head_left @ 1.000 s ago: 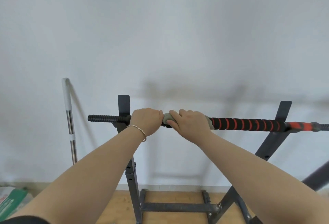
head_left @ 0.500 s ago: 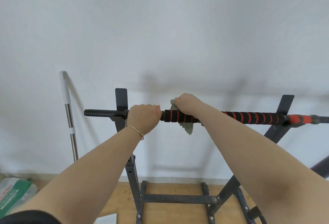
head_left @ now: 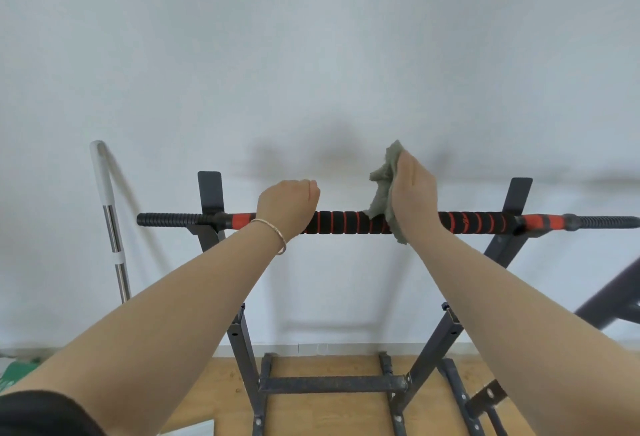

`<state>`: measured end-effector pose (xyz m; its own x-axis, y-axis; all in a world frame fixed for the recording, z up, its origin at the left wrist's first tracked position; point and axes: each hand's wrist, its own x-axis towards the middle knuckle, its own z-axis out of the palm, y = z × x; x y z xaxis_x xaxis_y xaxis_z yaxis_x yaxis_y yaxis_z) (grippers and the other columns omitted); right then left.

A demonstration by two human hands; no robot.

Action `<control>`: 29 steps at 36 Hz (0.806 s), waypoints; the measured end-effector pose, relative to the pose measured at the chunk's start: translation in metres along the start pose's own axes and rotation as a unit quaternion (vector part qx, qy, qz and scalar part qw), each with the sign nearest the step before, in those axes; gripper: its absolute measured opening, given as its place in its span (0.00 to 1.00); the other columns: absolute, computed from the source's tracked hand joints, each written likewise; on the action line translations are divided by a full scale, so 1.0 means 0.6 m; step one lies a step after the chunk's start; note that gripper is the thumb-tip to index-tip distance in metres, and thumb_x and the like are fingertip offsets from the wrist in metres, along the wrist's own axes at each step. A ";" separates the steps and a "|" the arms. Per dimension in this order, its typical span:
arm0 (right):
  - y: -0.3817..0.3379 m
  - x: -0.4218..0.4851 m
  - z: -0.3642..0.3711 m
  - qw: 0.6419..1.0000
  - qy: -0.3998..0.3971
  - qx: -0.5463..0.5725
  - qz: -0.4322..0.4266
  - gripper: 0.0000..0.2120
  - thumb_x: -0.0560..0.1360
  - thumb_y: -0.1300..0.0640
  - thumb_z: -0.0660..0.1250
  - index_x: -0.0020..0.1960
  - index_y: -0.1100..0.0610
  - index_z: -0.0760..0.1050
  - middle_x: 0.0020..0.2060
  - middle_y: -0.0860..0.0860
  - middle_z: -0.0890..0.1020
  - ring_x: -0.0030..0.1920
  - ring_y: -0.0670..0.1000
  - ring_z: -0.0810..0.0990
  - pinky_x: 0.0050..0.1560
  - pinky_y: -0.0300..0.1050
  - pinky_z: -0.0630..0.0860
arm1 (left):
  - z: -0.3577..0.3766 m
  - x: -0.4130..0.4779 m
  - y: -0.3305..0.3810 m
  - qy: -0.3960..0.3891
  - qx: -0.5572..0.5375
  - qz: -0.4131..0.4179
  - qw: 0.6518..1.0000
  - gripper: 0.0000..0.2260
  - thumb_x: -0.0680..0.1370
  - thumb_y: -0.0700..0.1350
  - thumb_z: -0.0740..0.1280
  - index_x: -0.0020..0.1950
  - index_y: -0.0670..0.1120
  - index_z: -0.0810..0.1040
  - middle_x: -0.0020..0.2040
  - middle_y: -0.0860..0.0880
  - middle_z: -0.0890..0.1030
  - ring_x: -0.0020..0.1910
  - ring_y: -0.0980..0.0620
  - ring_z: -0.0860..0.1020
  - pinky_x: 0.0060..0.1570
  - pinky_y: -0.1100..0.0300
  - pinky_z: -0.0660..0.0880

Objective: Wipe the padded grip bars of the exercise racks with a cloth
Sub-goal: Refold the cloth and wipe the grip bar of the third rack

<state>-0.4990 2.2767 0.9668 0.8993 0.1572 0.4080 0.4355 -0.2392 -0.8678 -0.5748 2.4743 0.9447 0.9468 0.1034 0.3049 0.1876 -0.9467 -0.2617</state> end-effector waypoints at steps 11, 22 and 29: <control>0.063 -0.041 0.066 0.793 -0.086 -0.508 -0.325 0.22 0.81 0.45 0.54 0.35 0.55 0.72 0.25 0.49 0.72 0.24 0.54 0.69 0.28 0.44 0.61 | 0.031 0.022 0.003 -0.152 -0.074 -0.009 0.985 0.03 0.76 0.37 0.59 0.45 0.45 0.69 0.35 0.52 0.72 0.36 0.48 0.75 0.32 0.56 0.70; -0.002 0.044 0.094 0.852 -0.348 -0.383 0.082 0.09 0.78 0.54 0.58 0.40 0.55 0.69 0.35 0.51 0.73 0.39 0.55 0.74 0.38 0.46 0.68 | 0.040 -0.018 0.022 -0.033 0.018 0.000 0.999 0.08 0.72 0.39 0.63 0.39 0.49 0.65 0.26 0.53 0.62 0.24 0.51 0.64 0.27 0.62 0.56; 0.007 0.050 0.088 0.934 -0.257 -0.222 0.108 0.21 0.81 0.50 0.52 0.42 0.59 0.78 0.40 0.53 0.82 0.44 0.55 0.80 0.42 0.46 0.73 | 0.036 -0.013 -0.006 -0.002 -0.002 -0.002 1.000 0.11 0.72 0.35 0.63 0.44 0.47 0.62 0.32 0.52 0.61 0.32 0.47 0.69 0.29 0.59 0.63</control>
<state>-0.4721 2.3310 0.9608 0.8806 0.4709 -0.0523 0.3214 -0.6748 -0.6643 -0.5774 2.4838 0.9233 0.9474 0.1077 0.3015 0.1896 -0.9476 -0.2571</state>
